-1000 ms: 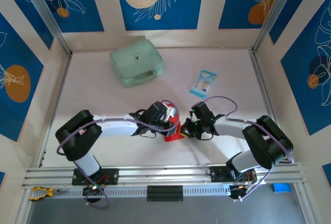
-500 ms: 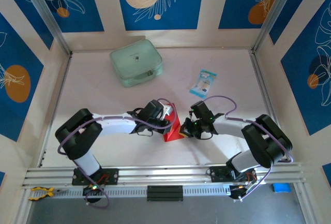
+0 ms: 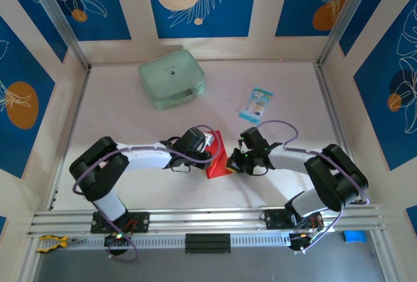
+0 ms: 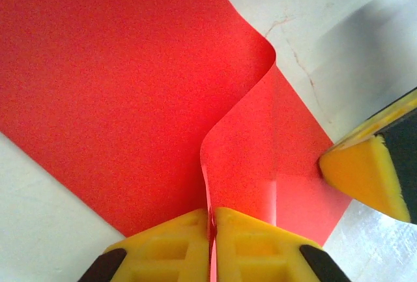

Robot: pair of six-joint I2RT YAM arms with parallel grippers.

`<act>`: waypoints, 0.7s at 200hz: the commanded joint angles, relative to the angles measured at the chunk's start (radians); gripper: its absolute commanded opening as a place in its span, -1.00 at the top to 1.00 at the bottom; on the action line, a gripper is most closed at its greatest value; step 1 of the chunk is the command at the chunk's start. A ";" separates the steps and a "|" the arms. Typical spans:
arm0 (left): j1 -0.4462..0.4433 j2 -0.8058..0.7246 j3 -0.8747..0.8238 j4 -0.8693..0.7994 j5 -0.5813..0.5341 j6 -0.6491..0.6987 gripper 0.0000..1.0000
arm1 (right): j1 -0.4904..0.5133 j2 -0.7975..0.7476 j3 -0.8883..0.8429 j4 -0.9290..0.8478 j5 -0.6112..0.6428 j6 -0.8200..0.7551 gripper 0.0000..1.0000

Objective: Fold a paper plane with a square sheet of paper (pick it up from the middle)
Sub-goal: Fold the triangle a second time at the center of the table.

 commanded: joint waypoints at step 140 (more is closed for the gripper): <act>0.011 0.020 0.033 -0.048 -0.055 0.063 0.73 | 0.008 0.023 0.012 -0.074 0.011 0.000 0.92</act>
